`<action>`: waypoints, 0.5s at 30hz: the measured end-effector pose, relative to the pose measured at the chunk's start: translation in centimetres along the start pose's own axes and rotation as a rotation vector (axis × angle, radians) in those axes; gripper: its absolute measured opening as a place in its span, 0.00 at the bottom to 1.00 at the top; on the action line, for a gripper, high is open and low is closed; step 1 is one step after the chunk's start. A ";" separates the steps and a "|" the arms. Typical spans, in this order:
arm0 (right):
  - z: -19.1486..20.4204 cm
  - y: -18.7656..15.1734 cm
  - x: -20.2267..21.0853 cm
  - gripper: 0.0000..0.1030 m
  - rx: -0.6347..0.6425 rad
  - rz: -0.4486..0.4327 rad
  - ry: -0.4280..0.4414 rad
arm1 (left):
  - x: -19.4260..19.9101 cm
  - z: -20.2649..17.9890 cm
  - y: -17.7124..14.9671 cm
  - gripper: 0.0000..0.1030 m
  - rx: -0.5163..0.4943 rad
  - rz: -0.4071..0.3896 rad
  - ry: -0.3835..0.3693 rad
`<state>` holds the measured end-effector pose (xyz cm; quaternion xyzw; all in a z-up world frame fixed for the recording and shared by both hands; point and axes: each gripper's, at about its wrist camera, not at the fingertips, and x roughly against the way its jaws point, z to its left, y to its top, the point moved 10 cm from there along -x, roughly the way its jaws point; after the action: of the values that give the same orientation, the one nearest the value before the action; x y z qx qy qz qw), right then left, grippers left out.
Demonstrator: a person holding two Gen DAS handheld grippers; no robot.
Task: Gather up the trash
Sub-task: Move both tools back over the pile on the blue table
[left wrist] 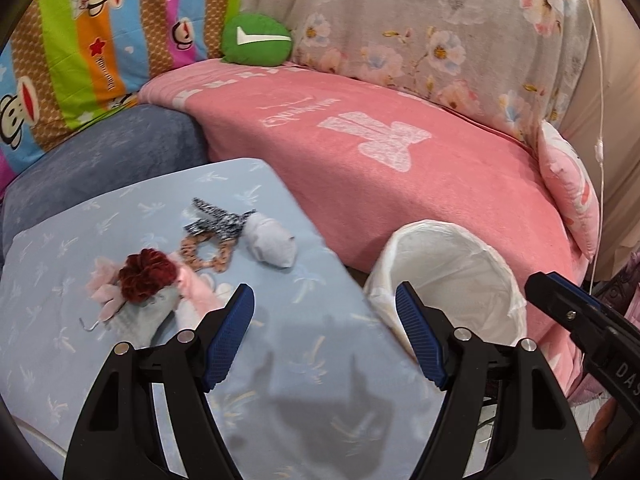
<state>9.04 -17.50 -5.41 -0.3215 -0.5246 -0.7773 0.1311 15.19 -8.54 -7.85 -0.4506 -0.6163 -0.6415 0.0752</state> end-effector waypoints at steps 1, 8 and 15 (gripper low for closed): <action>0.6 -0.1 -0.1 0.33 0.009 0.003 0.004 | 0.1 0.7 -0.1 0.68 0.009 0.000 0.009; 4.3 -1.2 -1.0 0.33 0.049 0.033 0.037 | 1.0 5.2 -0.8 0.68 0.061 -0.004 0.062; 7.9 -2.7 -2.9 0.39 0.089 0.077 0.065 | 1.3 10.9 -2.0 0.75 0.110 0.010 0.146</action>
<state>12.62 -9.64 -7.30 -0.3096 -0.5412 -0.7579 0.1919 18.41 1.89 -10.27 -0.4010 -0.6411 -0.6375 0.1476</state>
